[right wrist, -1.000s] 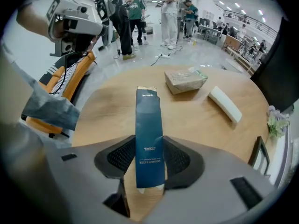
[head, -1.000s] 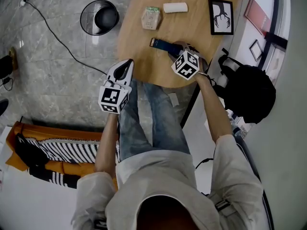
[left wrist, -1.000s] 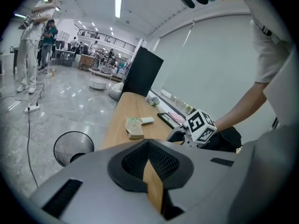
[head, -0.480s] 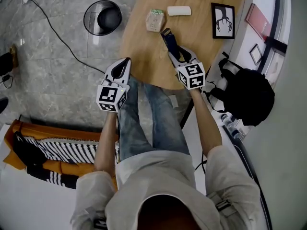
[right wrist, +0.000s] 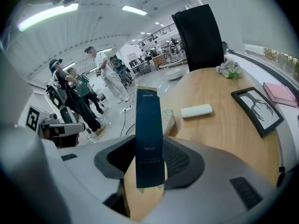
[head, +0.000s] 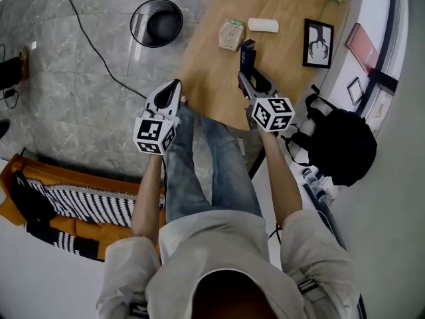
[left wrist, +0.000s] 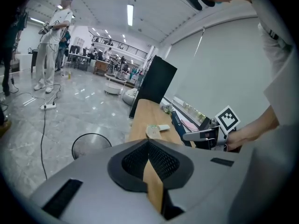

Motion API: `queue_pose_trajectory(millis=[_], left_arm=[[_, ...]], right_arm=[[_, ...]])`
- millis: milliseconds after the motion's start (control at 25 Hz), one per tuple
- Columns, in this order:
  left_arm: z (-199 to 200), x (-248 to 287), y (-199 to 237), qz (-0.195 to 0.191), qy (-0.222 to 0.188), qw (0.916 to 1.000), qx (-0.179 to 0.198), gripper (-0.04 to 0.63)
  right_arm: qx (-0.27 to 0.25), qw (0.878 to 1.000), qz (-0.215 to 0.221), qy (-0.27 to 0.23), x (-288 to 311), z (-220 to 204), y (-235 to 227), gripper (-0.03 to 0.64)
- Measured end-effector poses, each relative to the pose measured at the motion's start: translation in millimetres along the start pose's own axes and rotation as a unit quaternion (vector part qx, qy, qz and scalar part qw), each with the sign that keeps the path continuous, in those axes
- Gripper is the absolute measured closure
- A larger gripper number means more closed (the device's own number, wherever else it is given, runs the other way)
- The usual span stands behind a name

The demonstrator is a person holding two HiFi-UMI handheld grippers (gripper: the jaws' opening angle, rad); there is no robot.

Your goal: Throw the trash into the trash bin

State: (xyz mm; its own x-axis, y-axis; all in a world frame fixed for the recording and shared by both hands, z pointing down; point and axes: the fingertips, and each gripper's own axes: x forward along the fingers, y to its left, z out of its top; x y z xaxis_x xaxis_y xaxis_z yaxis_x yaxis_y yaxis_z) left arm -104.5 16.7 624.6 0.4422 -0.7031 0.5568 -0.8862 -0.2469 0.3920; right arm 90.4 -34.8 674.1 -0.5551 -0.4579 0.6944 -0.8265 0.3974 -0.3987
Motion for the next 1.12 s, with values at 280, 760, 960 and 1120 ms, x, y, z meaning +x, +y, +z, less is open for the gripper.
queue_pose_trajectory(millis=[280, 760, 960, 1120], left_arm=[[8, -27, 45, 0.035, -0.017, 0.9991, -0.018, 0.577], [19, -71, 128, 0.095, -0.040, 0.9932, -0.054, 0.577], [17, -78, 142, 0.100, -0.044, 0.9918, -0.067, 0.577], [15, -81, 152, 0.102, -0.044, 0.9912, -0.071, 0.577]], right_arm=[[-0.050, 0.997, 0.050, 0.003, 51, 30, 64, 0.420], [-0.120, 0.985, 0.123, 0.015, 156, 75, 172, 0.420], [-0.139, 0.982, 0.125, 0.016, 196, 85, 187, 0.407], [-0.159, 0.980, 0.117, 0.035, 222, 84, 188, 0.333]])
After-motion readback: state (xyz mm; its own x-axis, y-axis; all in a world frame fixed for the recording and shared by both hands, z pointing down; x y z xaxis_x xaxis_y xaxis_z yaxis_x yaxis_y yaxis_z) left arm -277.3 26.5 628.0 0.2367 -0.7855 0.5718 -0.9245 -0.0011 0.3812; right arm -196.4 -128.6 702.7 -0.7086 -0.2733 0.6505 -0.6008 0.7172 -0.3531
